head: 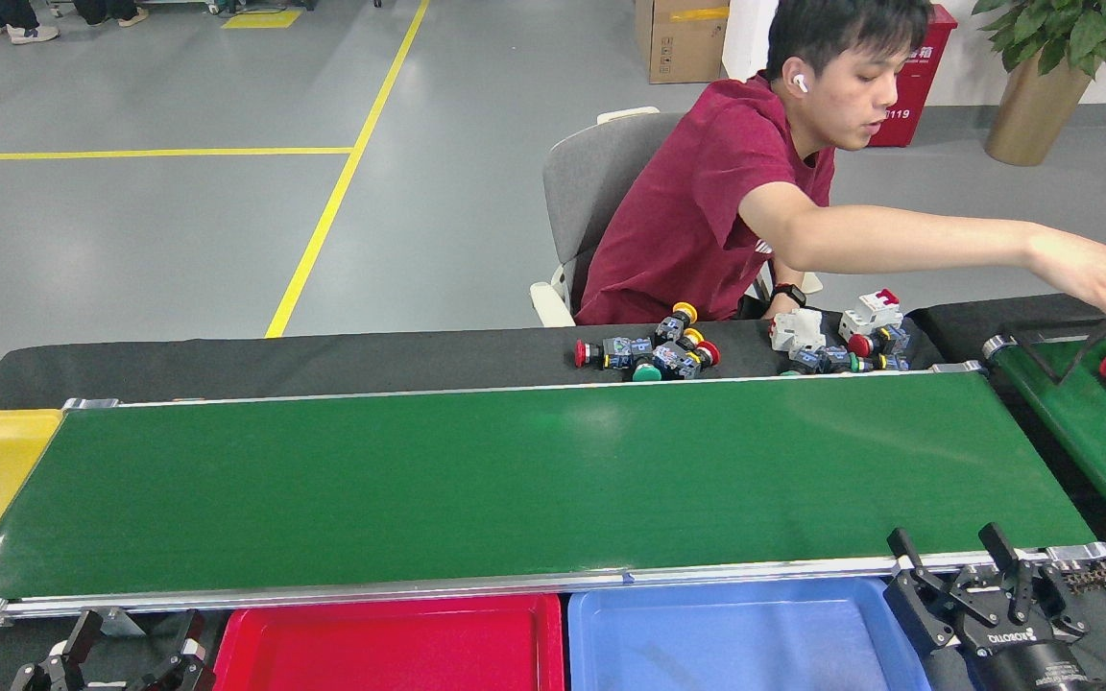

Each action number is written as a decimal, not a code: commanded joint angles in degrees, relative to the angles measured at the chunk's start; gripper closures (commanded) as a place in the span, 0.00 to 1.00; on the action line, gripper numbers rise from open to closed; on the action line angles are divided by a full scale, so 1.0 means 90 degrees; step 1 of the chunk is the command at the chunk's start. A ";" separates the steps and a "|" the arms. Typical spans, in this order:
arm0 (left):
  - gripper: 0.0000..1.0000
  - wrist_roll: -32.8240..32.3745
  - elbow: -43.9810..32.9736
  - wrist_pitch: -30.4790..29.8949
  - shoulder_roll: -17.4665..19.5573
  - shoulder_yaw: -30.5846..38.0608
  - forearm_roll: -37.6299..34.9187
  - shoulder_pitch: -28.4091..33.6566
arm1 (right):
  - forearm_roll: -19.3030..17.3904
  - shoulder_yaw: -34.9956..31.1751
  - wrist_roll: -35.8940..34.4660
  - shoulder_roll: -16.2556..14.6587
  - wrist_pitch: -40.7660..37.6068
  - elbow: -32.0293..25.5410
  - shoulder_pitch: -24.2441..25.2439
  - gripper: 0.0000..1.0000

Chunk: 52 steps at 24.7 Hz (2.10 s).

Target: Pick switch part from conveyor to tray

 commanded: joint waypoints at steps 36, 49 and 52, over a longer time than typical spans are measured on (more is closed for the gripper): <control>0.00 0.0059 0.0015 -0.0001 0.0073 0.0081 0.0126 -0.0040 | 0.0002 0.0212 -0.0286 -0.0029 0.0447 -0.0086 -0.0205 0.02; 0.00 0.0050 0.0025 -0.0001 0.0073 0.0081 0.0116 -0.0069 | 0.0002 0.0212 -0.0286 0.0049 0.0456 -0.0067 -0.0186 0.02; 0.00 0.0050 0.0025 -0.0001 0.0073 0.0071 0.0116 -0.0059 | 0.0002 0.0241 -0.0277 0.0059 0.0486 -0.0067 -0.0166 0.02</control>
